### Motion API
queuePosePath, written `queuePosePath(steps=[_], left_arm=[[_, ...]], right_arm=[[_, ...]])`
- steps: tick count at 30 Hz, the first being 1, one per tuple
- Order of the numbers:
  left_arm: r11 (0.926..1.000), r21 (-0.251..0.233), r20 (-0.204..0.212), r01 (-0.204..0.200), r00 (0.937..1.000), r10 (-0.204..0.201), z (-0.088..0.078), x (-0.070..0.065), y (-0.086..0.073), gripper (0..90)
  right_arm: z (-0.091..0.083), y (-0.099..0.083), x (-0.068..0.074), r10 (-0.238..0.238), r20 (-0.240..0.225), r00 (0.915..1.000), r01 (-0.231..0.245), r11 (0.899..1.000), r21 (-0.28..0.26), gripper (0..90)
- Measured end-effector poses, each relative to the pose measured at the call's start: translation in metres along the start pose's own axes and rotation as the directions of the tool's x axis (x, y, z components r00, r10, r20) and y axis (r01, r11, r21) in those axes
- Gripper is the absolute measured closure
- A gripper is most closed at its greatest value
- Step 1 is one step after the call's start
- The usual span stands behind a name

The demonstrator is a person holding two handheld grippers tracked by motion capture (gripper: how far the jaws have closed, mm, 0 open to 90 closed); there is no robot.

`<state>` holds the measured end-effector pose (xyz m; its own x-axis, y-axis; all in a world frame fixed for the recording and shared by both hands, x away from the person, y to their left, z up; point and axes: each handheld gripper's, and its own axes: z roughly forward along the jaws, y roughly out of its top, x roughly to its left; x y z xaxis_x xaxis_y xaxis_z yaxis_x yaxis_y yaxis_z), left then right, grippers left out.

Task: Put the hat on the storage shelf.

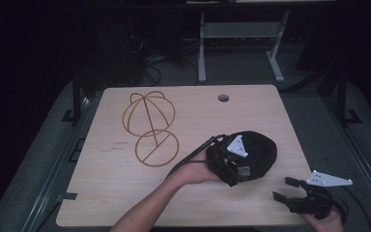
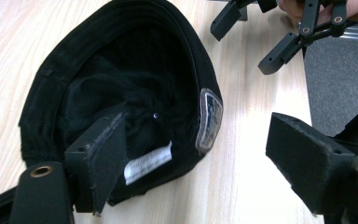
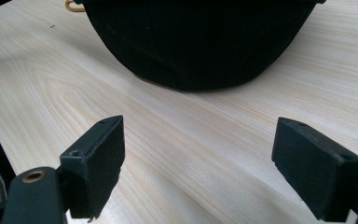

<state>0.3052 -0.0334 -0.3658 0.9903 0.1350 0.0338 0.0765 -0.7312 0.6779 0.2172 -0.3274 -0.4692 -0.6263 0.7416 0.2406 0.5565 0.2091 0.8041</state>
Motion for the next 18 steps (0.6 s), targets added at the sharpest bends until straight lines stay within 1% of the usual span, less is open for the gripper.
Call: queuePosePath(steps=[1, 2, 5, 6, 7, 8, 10, 11, 12, 13, 14, 17, 18], left_arm=[[1.0000, 0.000, 0.000, 0.000, 1.0000, 0.000, 0.000, 0.000, 0.000, 23.4], [0.9996, 0.023, -0.003, -0.016, 0.9999, 0.016, 0.003, 0.001, 0.001, 23.9], [0.9994, 0.032, 0.007, -0.015, 0.9999, 0.015, 0.007, 0.002, 0.002, 26.7], [0.9981, 0.054, 0.006, -0.029, 0.9996, 0.029, 0.009, 0.002, 0.002, 28.1], [0.9975, 0.063, 0.005, -0.031, 0.9995, 0.031, 0.010, 0.003, 0.003, 29.7], [0.9972, 0.070, 0.015, -0.026, 0.9996, 0.025, 0.013, 0.005, 0.003, 30.8], [0.9975, 0.068, 0.021, -0.021, 0.9996, 0.020, 0.014, 0.006, 0.003, 31.7], [0.9971, 0.073, 0.037, -0.021, 0.9992, 0.018, 0.014, 0.007, 0.003, 32.3], [0.9976, 0.068, 0.051, -0.006, 0.9987, 0.003, 0.016, 0.007, 0.002, 32.3], [0.9973, 0.073, 0.059, -0.005, 0.9982, 0.000, 0.017, 0.008, 0.002, 33.2], [0.9964, 0.085, 0.060, -0.009, 0.9982, 0.004, 0.018, 0.008, 0.002, 34.0], [0.9962, 0.087, 0.075, -0.004, 0.9972, -0.003, 0.020, 0.010, 0.002, 37.6], [0.9953, 0.097, 0.074, -0.007, 0.9973, 0.000, 0.022, 0.010, 0.002, 38.3]], right_arm=[[0.000, 0.000, 0.000, 0.000, 0.000, 1.0000, 0.000, 1.000, 0.000, 16.6], [0.000, 0.000, 0.000, 0.000, 0.001, 1.0000, 0.000, 1.000, -0.002, 16.7], [0.001, 0.000, -0.001, 0.001, -0.004, 1.0000, -0.001, 1.000, 0.000, 16.7], [0.001, 0.000, -0.001, 0.000, -0.005, 1.0000, 0.000, 1.000, 0.002, 16.7], [0.001, 0.000, 0.000, -0.004, -0.006, 1.0000, 0.004, 1.000, 0.002, 16.7], [0.001, 0.000, 0.000, -0.004, -0.005, 1.0000, 0.004, 1.000, 0.003, 16.7], [0.000, 0.000, 0.000, -0.001, -0.006, 1.0000, 0.001, 1.000, 0.001, 16.7], [-0.001, 0.000, -0.001, 0.002, -0.010, 1.0000, -0.002, 1.000, -0.007, 16.7], [-0.001, 0.000, -0.001, 0.002, -0.010, 1.0000, -0.002, 1.000, -0.007, 16.7], [-0.001, 0.000, -0.002, 0.002, -0.011, 0.9999, -0.002, 1.000, -0.008, 16.7], [-0.001, 0.000, -0.002, 0.001, -0.011, 0.9999, -0.001, 1.000, -0.008, 16.7], [0.000, 0.000, -0.002, 0.001, -0.013, 0.9999, -0.001, 1.000, -0.001, 16.7], [0.000, 0.000, -0.002, 0.000, -0.015, 0.9999, 0.000, 1.000, -0.005, 16.7]])
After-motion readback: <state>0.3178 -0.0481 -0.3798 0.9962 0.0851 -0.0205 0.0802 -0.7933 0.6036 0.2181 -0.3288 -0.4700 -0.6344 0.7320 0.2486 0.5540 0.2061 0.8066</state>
